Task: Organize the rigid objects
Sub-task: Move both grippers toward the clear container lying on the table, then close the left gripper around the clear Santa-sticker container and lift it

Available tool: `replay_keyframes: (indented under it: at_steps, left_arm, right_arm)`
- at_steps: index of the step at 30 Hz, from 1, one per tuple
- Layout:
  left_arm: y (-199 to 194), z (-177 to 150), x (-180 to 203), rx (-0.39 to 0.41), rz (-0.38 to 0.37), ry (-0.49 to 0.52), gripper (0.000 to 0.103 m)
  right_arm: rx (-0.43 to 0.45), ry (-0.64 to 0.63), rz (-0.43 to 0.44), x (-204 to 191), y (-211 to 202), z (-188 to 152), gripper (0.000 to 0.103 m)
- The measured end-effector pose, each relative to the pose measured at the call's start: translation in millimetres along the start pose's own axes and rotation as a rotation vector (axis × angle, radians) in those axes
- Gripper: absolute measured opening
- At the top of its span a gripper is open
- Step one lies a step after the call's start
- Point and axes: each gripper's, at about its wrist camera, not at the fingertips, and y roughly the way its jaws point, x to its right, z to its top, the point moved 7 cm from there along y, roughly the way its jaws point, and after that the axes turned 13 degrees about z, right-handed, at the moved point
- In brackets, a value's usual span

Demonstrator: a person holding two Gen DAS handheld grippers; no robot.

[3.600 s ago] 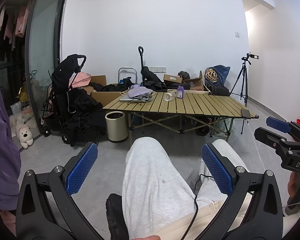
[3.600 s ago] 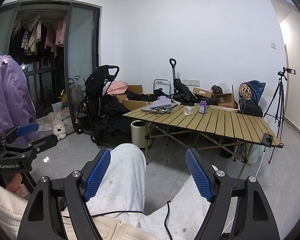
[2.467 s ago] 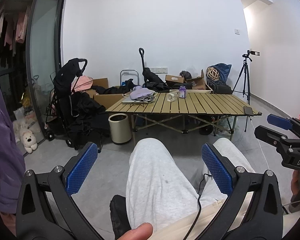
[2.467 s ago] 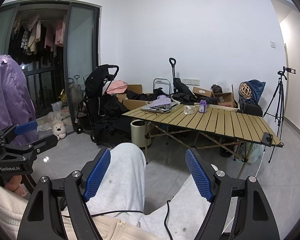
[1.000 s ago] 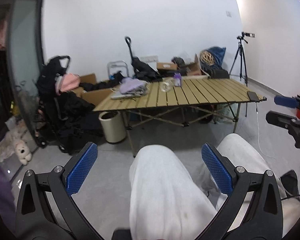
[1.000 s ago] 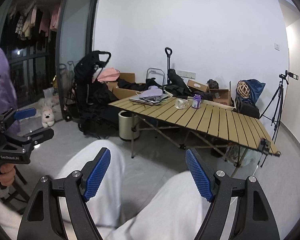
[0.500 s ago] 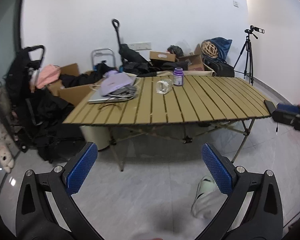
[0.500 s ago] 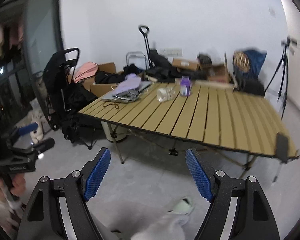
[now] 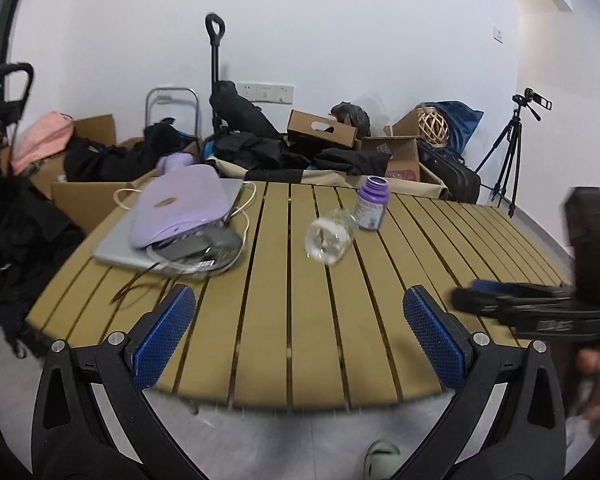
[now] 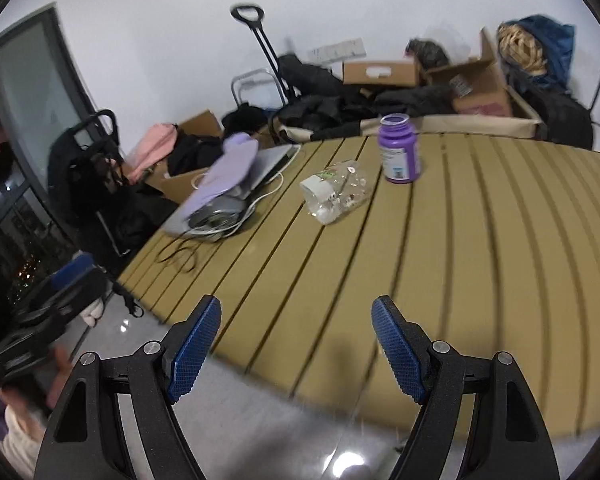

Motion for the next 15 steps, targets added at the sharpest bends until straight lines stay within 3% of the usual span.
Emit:
replay_keyframes:
  at_steps: [6, 10, 15]
  left_arm:
    - [67.6, 47.6, -7.3, 0.017, 0.006, -0.009, 0.103]
    - [119.1, 72.6, -14.7, -0.053, 0.010, -0.036, 0.103]
    - [174.7, 85.1, -19.2, -0.130, 0.034, -0.055, 0.103]
  right_arm:
    - [-0.044, -0.005, -0.078, 23.3, 97.4, 67.5, 0.082]
    - [-0.007, 0.144, -0.112, 59.0, 138.9, 104.4, 0.082]
    - [-0.099, 0.224, -0.128, 88.7, 194.1, 106.4, 0.082]
